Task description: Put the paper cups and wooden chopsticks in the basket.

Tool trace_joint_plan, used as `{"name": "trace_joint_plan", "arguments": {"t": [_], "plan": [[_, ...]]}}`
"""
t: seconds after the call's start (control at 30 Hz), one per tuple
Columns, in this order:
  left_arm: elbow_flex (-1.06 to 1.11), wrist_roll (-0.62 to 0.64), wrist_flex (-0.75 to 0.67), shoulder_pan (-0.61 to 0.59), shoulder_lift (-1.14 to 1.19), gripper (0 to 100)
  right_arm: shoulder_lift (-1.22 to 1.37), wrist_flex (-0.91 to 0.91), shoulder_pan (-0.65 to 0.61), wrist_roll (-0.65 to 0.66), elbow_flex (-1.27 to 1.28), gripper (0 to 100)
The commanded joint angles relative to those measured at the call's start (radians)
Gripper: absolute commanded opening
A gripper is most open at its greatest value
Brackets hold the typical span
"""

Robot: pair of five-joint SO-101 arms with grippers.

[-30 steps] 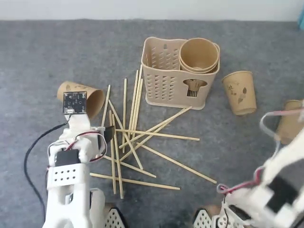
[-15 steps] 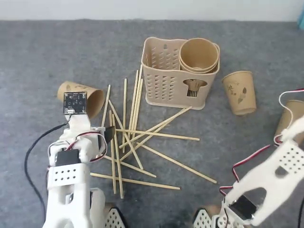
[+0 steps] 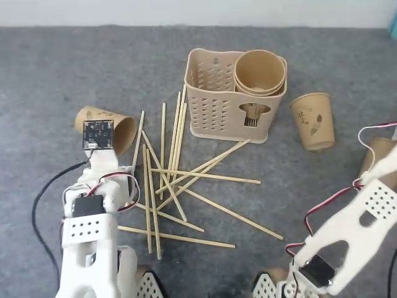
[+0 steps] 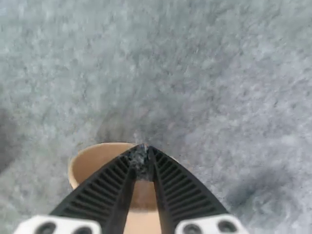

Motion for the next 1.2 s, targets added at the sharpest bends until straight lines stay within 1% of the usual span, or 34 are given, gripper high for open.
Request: {"name": "trace_joint_plan", "arguments": {"t": [0.0,0.1,0.33,0.53,0.73,0.87,1.17], "plan": [[-0.004,-0.006,-0.031,-0.003,-0.023,5,-0.048,0.042,-0.015,0.049,0.011,0.8],[-0.004,-0.008,-0.031,-0.003,-0.023,1,-0.094,0.044,0.001,0.075,0.1,0.8],[0.007,-0.008,-0.072,-0.008,-0.015,1,-0.314,0.044,0.012,0.149,0.416,0.8],[0.01,-0.008,-0.072,-0.005,-0.023,1,-0.55,0.042,0.012,0.232,0.727,0.8],[0.01,-0.008,-0.072,-0.006,-0.023,1,-0.716,0.042,0.018,0.327,0.945,0.8],[0.012,-0.008,-0.072,-0.006,-0.023,1,-0.812,0.042,0.039,0.379,1.063,0.8],[0.012,-0.008,-0.072,-0.005,-0.023,1,-0.986,0.039,0.139,0.503,1.327,0.8]]}}
